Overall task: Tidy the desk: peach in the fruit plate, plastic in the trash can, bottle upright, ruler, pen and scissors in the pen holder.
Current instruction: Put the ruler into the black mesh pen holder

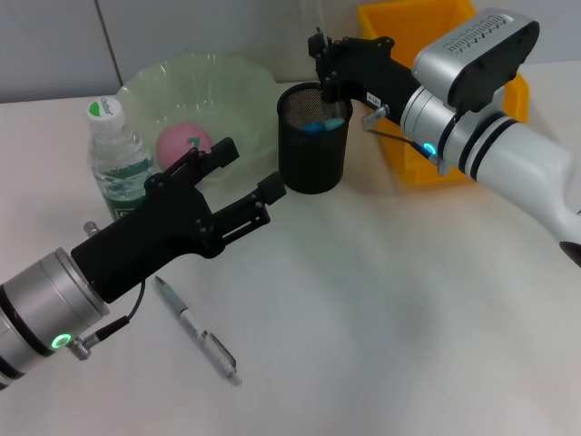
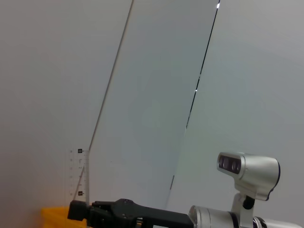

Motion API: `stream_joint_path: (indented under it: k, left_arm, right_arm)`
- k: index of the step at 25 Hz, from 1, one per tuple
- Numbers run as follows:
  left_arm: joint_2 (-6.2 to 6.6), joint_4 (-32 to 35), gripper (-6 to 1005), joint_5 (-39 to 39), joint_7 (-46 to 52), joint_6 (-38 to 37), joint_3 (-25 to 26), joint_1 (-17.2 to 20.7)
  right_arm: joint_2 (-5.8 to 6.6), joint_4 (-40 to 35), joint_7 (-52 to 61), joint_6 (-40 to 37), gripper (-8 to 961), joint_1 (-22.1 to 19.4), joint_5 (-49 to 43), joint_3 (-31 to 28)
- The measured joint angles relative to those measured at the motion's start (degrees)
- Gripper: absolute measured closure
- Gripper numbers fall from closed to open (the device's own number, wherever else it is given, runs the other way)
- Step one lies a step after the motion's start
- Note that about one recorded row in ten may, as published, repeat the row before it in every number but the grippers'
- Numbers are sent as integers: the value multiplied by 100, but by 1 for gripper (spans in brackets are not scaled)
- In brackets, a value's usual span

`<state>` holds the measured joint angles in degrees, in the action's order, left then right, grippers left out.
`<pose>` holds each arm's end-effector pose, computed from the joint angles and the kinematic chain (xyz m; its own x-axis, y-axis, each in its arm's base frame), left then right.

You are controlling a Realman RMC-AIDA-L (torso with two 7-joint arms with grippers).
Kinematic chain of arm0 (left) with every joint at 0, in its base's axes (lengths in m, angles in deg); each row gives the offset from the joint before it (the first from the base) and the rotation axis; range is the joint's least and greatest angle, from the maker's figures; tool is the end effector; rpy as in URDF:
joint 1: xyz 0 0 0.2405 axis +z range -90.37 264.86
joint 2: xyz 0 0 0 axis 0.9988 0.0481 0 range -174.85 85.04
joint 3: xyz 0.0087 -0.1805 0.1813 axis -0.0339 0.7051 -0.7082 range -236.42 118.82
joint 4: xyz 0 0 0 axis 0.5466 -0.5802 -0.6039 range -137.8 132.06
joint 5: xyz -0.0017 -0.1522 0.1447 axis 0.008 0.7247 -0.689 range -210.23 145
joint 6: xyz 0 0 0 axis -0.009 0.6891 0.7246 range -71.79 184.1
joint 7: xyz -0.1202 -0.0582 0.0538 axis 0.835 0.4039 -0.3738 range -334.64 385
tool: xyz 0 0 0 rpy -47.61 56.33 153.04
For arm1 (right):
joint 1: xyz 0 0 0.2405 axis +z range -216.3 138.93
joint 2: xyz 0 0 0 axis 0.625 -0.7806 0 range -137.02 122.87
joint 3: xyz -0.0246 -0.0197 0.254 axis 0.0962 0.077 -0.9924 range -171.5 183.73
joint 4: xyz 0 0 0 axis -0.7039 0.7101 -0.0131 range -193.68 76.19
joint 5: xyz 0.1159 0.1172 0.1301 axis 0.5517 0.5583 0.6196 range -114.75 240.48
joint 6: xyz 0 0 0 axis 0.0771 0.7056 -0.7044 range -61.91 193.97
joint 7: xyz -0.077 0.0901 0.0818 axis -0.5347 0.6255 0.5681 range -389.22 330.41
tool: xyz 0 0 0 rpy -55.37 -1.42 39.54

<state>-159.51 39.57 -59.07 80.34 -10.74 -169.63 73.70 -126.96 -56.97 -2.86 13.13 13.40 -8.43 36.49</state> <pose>-0.2150 0.2872 -0.0513 0.5161 0.1689 0.8397 0.5302 -0.8330 -0.1584 0.2005 0.4328 -0.0625 0.7608 -0.0485 -0.6472 -0.5543 -0.5672 -0.6091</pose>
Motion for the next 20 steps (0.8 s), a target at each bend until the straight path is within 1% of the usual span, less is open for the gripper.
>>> stream_joint_path:
  k: [6, 9, 12, 18, 20]
  left_arm:
    - [-5, -4, 144, -200, 12, -26, 105, 3]
    - [-36, -9, 144, -351, 37, -66, 253, 26]
    - [-43, -9, 144, -384, 41, -95, 297, 44]
    - [-45, -21, 144, -387, 43, -123, 299, 55]
    - [-45, -78, 144, -388, 44, -194, 318, 55]
  right_arm:
    - [0, 16, -1, 31, 947, 0, -17, 16]
    - [0, 23, 1, 104, 905, 5, -22, 20]
    - [0, 30, 31, 103, 863, -6, -24, 1]
    - [0, 70, 48, -12, 695, -75, -1, -25]
    - [0, 87, 58, -164, 639, -132, 18, -43]
